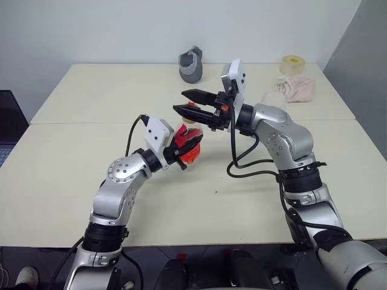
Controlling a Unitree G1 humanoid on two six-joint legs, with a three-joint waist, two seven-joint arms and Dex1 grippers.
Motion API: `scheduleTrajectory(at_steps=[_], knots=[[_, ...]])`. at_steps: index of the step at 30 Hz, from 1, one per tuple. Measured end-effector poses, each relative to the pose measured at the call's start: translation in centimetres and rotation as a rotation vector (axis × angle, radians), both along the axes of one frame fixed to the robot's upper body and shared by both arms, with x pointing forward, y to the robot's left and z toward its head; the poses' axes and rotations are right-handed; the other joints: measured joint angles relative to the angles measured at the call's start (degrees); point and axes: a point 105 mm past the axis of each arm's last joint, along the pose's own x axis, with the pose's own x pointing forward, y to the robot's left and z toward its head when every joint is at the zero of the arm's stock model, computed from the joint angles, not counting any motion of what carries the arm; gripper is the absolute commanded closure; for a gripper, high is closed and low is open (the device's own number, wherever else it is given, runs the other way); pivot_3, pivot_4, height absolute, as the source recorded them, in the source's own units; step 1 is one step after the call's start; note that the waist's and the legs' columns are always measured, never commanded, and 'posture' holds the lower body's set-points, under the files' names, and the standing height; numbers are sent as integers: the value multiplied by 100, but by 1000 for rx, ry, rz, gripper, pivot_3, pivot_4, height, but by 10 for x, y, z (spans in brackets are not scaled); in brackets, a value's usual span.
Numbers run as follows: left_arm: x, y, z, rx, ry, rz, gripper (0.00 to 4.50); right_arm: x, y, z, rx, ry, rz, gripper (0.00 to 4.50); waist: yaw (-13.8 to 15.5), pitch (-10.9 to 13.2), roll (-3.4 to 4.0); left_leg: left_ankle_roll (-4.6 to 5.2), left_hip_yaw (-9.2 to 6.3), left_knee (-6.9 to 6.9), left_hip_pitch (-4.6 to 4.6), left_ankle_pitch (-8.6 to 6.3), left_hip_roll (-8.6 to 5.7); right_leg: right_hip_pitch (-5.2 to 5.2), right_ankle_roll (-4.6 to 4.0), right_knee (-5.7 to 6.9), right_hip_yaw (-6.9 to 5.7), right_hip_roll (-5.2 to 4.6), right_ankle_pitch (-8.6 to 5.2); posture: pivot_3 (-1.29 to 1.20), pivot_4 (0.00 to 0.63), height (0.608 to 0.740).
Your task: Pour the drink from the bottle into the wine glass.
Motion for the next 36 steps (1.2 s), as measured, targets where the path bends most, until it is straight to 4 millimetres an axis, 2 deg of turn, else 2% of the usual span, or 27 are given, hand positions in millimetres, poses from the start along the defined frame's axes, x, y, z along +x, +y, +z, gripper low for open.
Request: scheduleTrajectory(at_steps=[1,2,13,17,18,20,22,26,28,36], knots=[[0,0,-1,1,2,1,3546,-1,0,0,-3,9,8,3213,1,0,0,0,-1,0,0,0,1,0,0,0,-1,0,0,0,150,740],[1,0,-1,1,5,0,3546,-2,-1,-1,-9,20,12,3320,1,0,0,0,-2,0,0,0,0,0,0,0,-1,0,0,0,150,740],[0,-6,-3,11,10,-30,3546,-4,-9,-2,-34,60,7,3316,0,0,0,0,-2,-1,0,0,0,0,0,0,-1,0,0,0,150,740],[-8,-8,1,16,-17,-49,3546,-14,-14,4,-50,32,24,3316,0,0,0,0,-1,-1,-1,0,3,0,0,-3,1,-2,0,0,150,740],[-13,-7,0,16,-17,-53,3546,-16,-19,6,-52,22,15,3316,1,0,0,0,-1,-2,-2,0,6,0,0,-5,2,-4,0,0,150,740],[-18,8,-14,31,33,-12,3546,-14,-42,7,-54,16,-61,3316,11,0,0,1,-4,-1,-2,0,5,1,1,-5,1,-11,-1,0,150,740],[-20,18,-24,36,76,20,3546,-14,-56,4,-51,28,-121,3316,15,0,0,1,-4,0,-2,-1,4,1,1,-2,0,-10,-1,0,150,740],[-28,17,-23,30,77,8,3546,-27,-61,-12,-62,49,-155,3316,35,0,-1,1,-7,-2,-2,-1,3,3,1,-2,-3,-2,-1,0,150,740],[-29,15,-19,21,69,1,3546,-29,-71,-26,-85,44,-223,3316,56,0,-1,1,-7,-1,-1,-1,2,7,2,-4,-4,-1,-2,0,150,740],[-23,6,-4,-11,29,-5,3546,-11,-119,-117,-193,56,-680,3316,119,-1,-5,-2,13,-1,5,1,-3,8,4,-3,6,8,-2,0,150,740]])
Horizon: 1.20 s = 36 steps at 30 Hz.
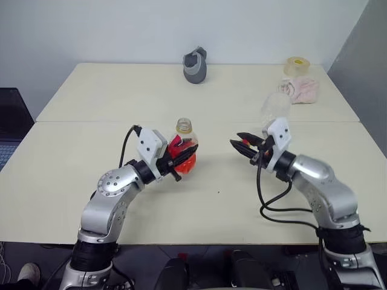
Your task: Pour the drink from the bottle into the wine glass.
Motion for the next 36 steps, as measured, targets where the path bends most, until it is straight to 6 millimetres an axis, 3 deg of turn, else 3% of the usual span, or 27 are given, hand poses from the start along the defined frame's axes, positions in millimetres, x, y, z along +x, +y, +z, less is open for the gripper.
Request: scheduleTrajectory(at_steps=[4,7,11,16,17,21,27,31,36], knots=[[0,-4,1,-5,-2,-10,3546,0,-19,-49,-10,76,-193,3316,-7,1,1,-18,6,-2,4,10,1,-2,0,2,8,2,0,0,150,740],[0,-4,1,-4,-1,-12,3546,-1,-23,-63,25,116,-273,3316,-6,0,1,-18,3,-2,5,10,1,-1,-1,2,6,5,0,0,150,740],[1,-4,1,-4,-1,-14,3546,-5,-23,-76,70,158,-327,1969,3,0,0,-17,3,0,6,9,1,3,0,1,6,5,0,0,150,740],[2,-4,0,-4,5,-11,3546,-5,-21,-74,84,161,-326,191,8,-1,-1,-14,3,0,7,8,0,5,0,1,5,5,0,0,150,740],[3,-3,0,-4,7,-9,3546,-5,-24,-74,82,164,-330,84,8,-1,-1,-14,3,0,6,8,-1,5,0,1,6,5,0,0,150,740],[8,6,0,-16,14,55,3546,-15,-27,-49,67,111,-254,84,0,0,0,-9,3,-1,5,5,0,4,0,0,6,6,0,0,150,740],[38,48,7,-44,-3,308,3546,-50,19,14,91,-22,192,84,-3,1,-2,3,-5,3,7,-2,-2,5,-1,1,-2,23,0,0,150,740],[63,80,20,-70,-51,485,3546,-62,48,24,83,-33,421,84,5,0,-9,3,-6,3,6,-1,-4,6,-1,-1,-3,22,1,0,150,740],[83,108,25,-96,-92,633,3546,-47,72,37,121,-57,488,84,5,0,-12,-19,-7,4,5,10,-3,2,-2,0,-5,10,1,0,150,740]])
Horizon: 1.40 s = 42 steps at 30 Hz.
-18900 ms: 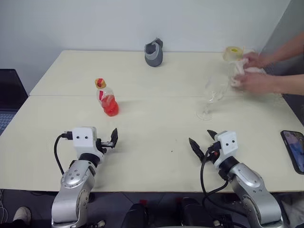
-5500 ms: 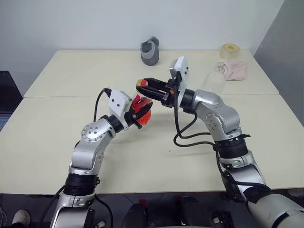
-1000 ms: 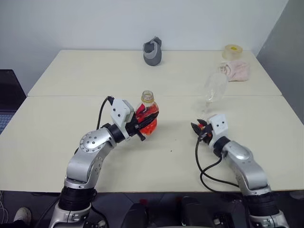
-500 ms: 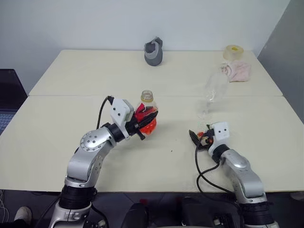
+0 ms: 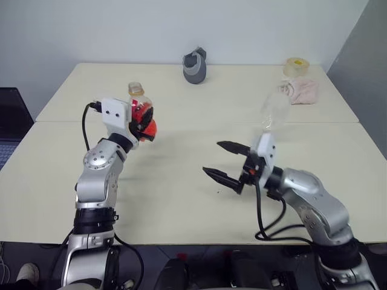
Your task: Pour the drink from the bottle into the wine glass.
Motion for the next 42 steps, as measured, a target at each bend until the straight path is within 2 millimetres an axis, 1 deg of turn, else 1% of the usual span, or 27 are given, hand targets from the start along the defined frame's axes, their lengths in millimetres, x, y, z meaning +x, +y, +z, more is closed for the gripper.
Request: scheduleTrajectory(at_steps=[2,5,7,11,15,20,22,26,32,39,42], knots=[[4,12,-4,-12,-1,54,3546,5,4,0,9,2,-2,84,3,0,0,-2,-1,-3,-2,1,0,-3,0,-2,-1,-10,0,0,150,740],[8,30,-18,-40,19,126,3546,10,9,-2,19,11,-10,84,3,0,0,-2,1,0,-6,1,1,-6,0,-2,0,-16,0,0,150,740],[10,36,-28,-57,30,153,3546,11,12,1,32,8,-5,84,6,0,-1,-2,-1,4,-8,1,2,-5,1,0,-1,-19,1,0,150,740],[15,43,-46,-95,52,175,3546,10,14,3,41,0,-2,84,7,-2,-4,-1,-3,6,-8,1,0,-4,2,1,-4,-18,1,0,150,740],[18,45,-59,-116,70,169,2196,11,15,4,51,1,-13,0,5,-2,-5,-1,-3,5,-8,1,-1,-5,2,1,-6,-18,1,0,150,740],[19,45,-59,-110,46,152,534,13,12,2,51,10,-35,0,4,-3,-5,-1,-4,5,-6,0,0,-5,2,3,-5,-18,1,0,150,740],[18,44,-59,-107,41,146,7,14,11,0,49,13,-45,0,3,-3,-5,0,-4,5,-6,0,-1,-5,2,4,-4,-18,1,0,150,740],[7,44,-66,-105,47,145,7,14,6,-6,42,30,-67,0,-10,-3,-6,0,-4,4,-5,0,4,-5,2,3,-1,-19,1,0,150,740],[-21,36,-85,-126,115,125,7,13,2,-7,37,29,-78,0,-3,-4,-6,5,-12,5,-5,-3,7,-4,1,6,-5,-22,1,0,150,740],[-47,37,-88,-126,163,139,7,11,0,-13,38,47,-90,0,-4,-4,-6,8,-14,3,-3,-5,9,-1,1,5,-3,-21,1,0,150,740],[-67,40,-93,-131,202,148,7,9,-5,-20,30,62,-103,0,-6,-4,-6,8,-14,-3,-2,-5,13,-1,1,2,-2,-22,1,0,150,740]])
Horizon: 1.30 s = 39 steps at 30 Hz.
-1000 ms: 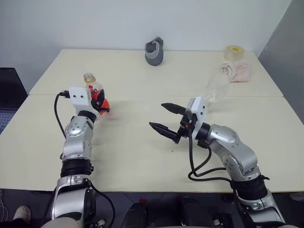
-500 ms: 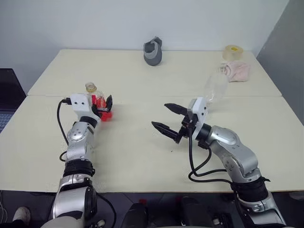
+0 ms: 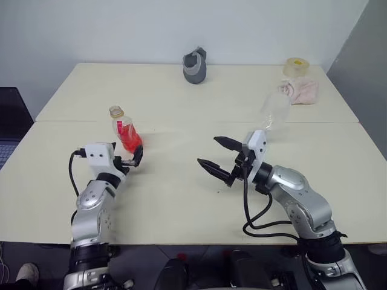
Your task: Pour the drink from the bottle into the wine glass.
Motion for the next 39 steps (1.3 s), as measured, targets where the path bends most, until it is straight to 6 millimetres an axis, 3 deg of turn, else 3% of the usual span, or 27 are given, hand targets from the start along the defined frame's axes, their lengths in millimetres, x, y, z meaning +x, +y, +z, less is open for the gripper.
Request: scheduleTrajectory(at_steps=[4,8,12,14,16,18,25,34,37,39], knots=[[-37,-5,-6,7,84,-71,7,3,-24,-25,-69,53,-129,0,11,0,-1,9,3,0,-1,-5,2,1,1,0,3,-2,-1,0,150,740],[-65,-34,8,23,125,-276,7,17,-64,-41,-93,99,-354,0,27,0,0,12,5,2,2,-7,-3,8,1,1,1,7,-1,0,150,740],[-85,-73,26,31,140,-555,7,38,-100,-52,-119,120,-561,0,13,0,0,12,20,-1,8,-7,-9,9,0,1,6,18,-2,0,150,740],[-92,-83,32,38,141,-643,7,45,-117,-56,-134,123,-638,0,10,2,16,13,25,-4,10,-7,-9,6,-2,1,11,22,-3,0,150,740],[-103,-87,29,60,206,-761,7,65,-133,-61,-113,141,-731,0,-50,6,15,13,29,-7,14,-7,-2,3,-11,2,13,34,-5,0,150,740],[-102,-89,34,62,197,-796,7,76,-143,-59,-90,138,-781,0,-47,10,29,14,30,-6,14,-7,-7,4,-11,4,16,41,-5,0,150,740],[-97,-90,38,60,178,-844,7,101,-132,-65,-31,130,-806,0,-88,11,30,14,33,-7,10,-8,-5,1,-12,2,21,41,-4,0,150,740],[-96,-95,36,58,177,-863,7,128,-122,-56,-3,82,-801,0,-129,11,30,14,33,-7,11,-8,-5,2,-13,3,20,40,-4,0,150,740],[-101,-94,30,47,207,-865,0,131,-126,-56,8,82,-813,592,-130,11,31,14,31,-7,10,-8,-3,1,-13,3,20,39,-4,0,150,740],[-101,-94,30,47,206,-867,0,131,-126,-58,11,82,-807,1318,-129,11,31,14,31,-5,10,-8,-3,1,-13,6,21,39,-4,0,150,740]])
